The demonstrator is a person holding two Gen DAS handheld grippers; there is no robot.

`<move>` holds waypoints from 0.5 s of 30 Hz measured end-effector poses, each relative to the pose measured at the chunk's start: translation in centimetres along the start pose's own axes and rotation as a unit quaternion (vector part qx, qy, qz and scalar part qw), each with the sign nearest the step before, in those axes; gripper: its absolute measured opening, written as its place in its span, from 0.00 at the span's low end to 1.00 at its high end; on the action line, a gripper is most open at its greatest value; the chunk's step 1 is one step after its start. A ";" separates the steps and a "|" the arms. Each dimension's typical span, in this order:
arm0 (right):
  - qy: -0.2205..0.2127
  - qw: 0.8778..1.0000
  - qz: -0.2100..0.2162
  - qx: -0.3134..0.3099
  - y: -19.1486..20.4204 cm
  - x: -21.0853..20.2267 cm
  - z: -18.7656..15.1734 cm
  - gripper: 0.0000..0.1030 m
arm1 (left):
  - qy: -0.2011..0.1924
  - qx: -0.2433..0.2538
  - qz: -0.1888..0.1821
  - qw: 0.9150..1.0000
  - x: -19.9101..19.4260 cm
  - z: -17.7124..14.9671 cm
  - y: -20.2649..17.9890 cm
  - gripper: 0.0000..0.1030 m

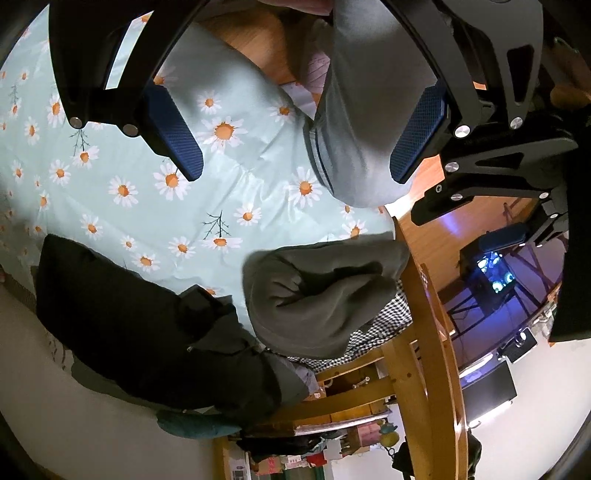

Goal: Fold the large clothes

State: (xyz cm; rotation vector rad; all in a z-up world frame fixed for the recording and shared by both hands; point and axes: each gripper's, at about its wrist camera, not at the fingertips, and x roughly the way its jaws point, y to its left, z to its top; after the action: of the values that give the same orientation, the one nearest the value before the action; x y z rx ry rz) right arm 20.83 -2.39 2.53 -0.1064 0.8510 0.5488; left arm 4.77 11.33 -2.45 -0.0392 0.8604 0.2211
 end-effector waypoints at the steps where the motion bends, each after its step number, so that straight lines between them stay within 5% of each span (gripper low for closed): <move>1: 0.000 1.000 -0.003 -0.001 0.0 0.0 0.0 0.97 | 0.001 0.001 0.000 1.000 0.0 0.0 0.0 0.94; 15: -0.007 1.000 -0.010 -0.008 -0.5 0.0 -0.1 0.97 | 0.005 0.022 0.020 1.000 0.5 -0.3 -0.7 0.94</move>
State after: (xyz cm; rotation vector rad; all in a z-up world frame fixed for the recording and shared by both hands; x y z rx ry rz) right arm 21.04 -2.85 2.41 -0.1260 0.8301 0.5365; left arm 5.02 10.74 -3.07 0.0185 0.8767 0.2389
